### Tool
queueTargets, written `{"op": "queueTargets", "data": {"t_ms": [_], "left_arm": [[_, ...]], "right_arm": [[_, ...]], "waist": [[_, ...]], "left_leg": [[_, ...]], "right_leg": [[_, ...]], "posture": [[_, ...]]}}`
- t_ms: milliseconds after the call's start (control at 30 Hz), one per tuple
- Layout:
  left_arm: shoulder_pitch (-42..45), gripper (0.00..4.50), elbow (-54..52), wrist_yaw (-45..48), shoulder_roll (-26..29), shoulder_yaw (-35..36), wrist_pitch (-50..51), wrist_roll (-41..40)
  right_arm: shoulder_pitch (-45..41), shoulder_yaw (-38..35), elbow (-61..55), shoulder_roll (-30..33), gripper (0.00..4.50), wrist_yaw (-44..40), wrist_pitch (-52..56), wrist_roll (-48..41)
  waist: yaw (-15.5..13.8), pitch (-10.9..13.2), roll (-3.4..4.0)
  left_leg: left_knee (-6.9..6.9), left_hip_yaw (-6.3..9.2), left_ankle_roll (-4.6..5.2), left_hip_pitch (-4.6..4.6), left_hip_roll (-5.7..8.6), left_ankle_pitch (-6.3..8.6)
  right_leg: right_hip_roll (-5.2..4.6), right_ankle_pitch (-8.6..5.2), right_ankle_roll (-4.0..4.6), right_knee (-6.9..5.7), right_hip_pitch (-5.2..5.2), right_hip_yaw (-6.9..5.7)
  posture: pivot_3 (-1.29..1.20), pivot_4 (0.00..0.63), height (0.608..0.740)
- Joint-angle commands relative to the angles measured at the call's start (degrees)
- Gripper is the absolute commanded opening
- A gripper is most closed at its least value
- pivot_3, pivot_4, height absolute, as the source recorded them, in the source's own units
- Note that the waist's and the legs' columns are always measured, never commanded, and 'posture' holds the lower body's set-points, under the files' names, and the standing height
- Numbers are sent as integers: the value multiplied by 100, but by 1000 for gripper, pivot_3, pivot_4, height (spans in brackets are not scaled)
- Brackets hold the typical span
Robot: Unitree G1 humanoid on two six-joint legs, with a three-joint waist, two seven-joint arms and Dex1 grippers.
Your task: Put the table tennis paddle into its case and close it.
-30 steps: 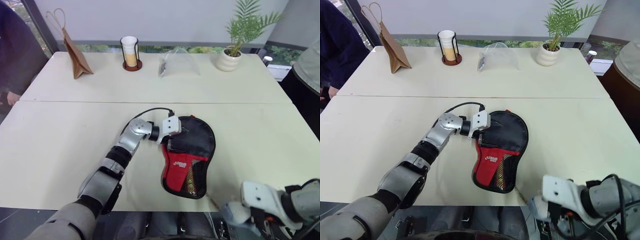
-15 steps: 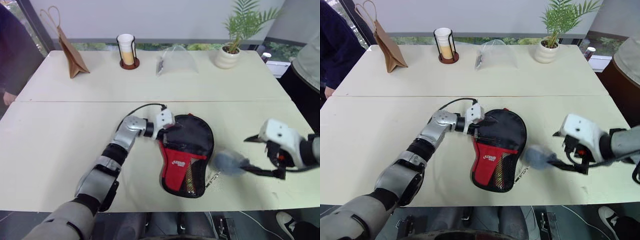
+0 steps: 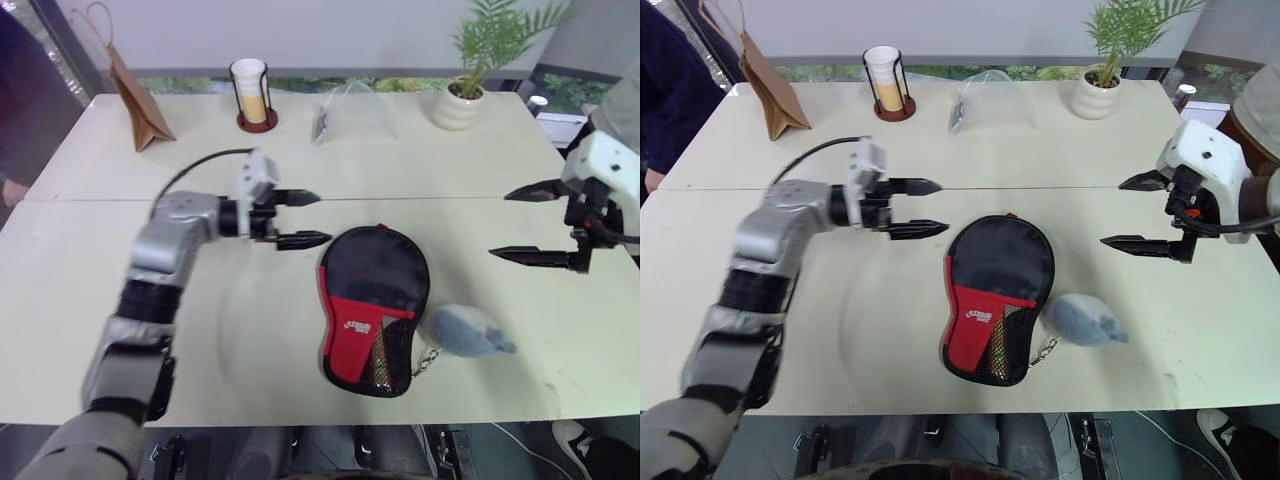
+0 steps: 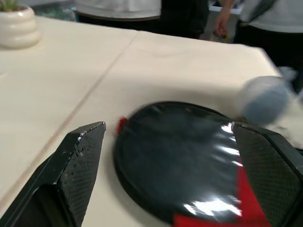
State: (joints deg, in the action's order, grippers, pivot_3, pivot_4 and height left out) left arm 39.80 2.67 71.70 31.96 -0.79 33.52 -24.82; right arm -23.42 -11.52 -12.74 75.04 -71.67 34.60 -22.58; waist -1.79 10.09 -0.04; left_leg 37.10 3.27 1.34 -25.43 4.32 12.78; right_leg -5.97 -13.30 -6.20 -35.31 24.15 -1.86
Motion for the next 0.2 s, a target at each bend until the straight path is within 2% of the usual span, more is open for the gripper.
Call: {"op": "queueTargets", "data": {"t_ms": [33,200], "left_arm": [[-176,4414,-1002,12,570,498,703,-666],[-628,4414,-1652,-114,1195,886,1280,-1178]], "right_arm": [[-136,-110,128,188,4453,-199,-228,-7],[68,-256,-31,158,4453,-298,-151,-138]], "waist": [[7,8,11],[-43,13,20]], "left_leg": [[0,0,-1,0,0,0],[2,-1,-5,3,1,-2]], "right_leg": [[0,0,1,0,1,1],[-2,-8,22,0,-4,1]], "posture": [[0,150,734],[0,150,734]]}}
